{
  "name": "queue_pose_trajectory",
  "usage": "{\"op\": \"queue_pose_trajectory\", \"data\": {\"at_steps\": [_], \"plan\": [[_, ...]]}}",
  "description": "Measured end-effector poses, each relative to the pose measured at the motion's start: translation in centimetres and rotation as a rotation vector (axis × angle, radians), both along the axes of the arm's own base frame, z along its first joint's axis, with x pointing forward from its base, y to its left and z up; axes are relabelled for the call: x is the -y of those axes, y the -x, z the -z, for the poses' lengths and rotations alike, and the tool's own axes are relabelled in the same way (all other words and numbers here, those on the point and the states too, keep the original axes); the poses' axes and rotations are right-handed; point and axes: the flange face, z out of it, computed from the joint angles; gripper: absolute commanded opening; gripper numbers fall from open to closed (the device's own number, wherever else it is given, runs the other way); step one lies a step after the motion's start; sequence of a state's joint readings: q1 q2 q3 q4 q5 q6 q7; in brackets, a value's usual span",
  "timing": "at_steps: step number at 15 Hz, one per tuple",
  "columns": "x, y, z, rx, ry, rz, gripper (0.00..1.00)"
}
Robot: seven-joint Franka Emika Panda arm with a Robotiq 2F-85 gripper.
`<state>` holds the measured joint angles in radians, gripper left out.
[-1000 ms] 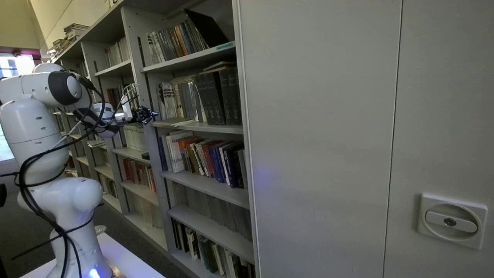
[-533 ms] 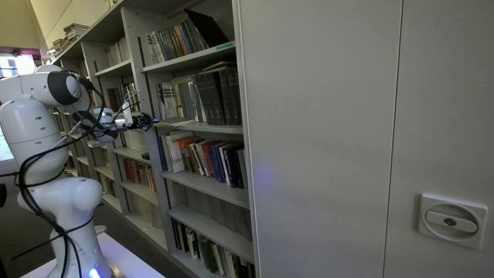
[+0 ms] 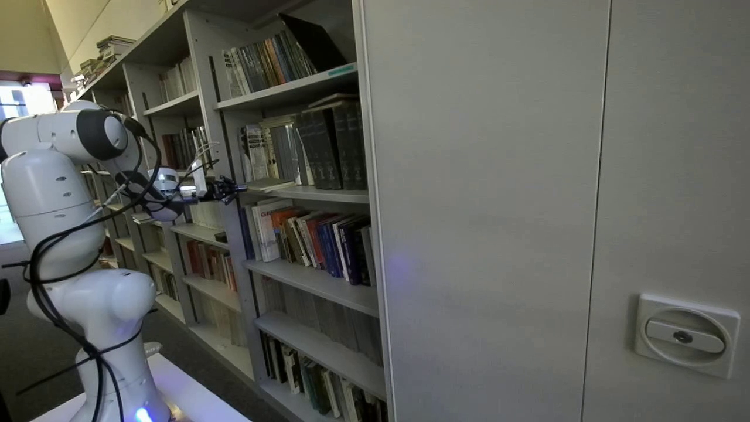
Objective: Remove a book from the top of the upright books and put it on top of the books stacked on the book shelf
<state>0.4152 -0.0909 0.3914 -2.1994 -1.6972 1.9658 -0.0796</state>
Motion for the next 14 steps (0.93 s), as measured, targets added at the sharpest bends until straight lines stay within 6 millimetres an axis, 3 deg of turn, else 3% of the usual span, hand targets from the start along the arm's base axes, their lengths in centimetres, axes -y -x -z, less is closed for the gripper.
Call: {"op": "queue_pose_trajectory", "data": {"at_steps": [8, 14], "plan": [[0.0, -2.2, -0.1, 0.007, -0.005, 0.012, 0.00], [-0.1, -2.7, -0.6, 0.013, -0.015, 0.016, 0.00]]}}
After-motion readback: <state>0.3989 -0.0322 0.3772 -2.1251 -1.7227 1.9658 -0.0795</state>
